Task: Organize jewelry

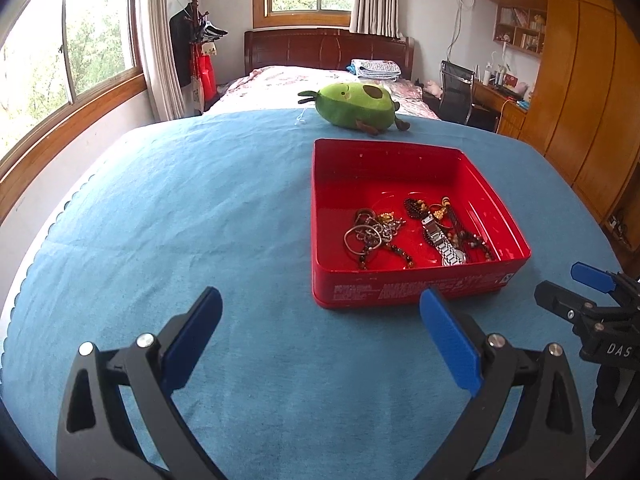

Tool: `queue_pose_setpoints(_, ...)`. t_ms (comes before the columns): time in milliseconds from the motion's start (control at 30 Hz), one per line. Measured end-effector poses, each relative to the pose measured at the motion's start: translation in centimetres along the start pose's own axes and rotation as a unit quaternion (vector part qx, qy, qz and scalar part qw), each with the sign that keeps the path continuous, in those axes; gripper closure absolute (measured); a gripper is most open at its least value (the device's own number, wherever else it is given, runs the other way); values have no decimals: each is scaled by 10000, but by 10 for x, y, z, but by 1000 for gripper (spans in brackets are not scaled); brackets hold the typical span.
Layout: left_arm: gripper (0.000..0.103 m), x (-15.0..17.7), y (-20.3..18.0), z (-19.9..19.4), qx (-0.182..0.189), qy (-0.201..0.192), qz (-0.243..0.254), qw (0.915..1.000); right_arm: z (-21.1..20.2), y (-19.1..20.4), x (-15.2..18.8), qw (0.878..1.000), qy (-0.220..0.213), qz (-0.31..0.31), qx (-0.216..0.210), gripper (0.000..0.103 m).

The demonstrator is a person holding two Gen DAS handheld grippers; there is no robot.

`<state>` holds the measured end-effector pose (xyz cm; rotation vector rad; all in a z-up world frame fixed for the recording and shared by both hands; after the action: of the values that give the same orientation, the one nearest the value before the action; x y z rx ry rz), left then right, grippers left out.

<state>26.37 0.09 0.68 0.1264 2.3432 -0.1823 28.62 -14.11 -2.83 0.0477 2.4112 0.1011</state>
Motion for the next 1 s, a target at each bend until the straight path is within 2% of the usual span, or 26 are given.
queue_pose_setpoints(1000,5,4,3,15,-91,146,11,9999,12,6,7,9999,135,-84,63,4)
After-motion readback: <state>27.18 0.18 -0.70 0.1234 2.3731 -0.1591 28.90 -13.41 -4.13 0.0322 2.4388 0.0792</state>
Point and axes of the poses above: each gripper's, at about its wrist camera, not at the fingertips, and z roughly the way its jaws point, y to its left, x to its underside, the point moved 7 cm from there along z, roughly the way its jaws point, and after that the axes turned 7 degrees about x, right-handed, at the moved point
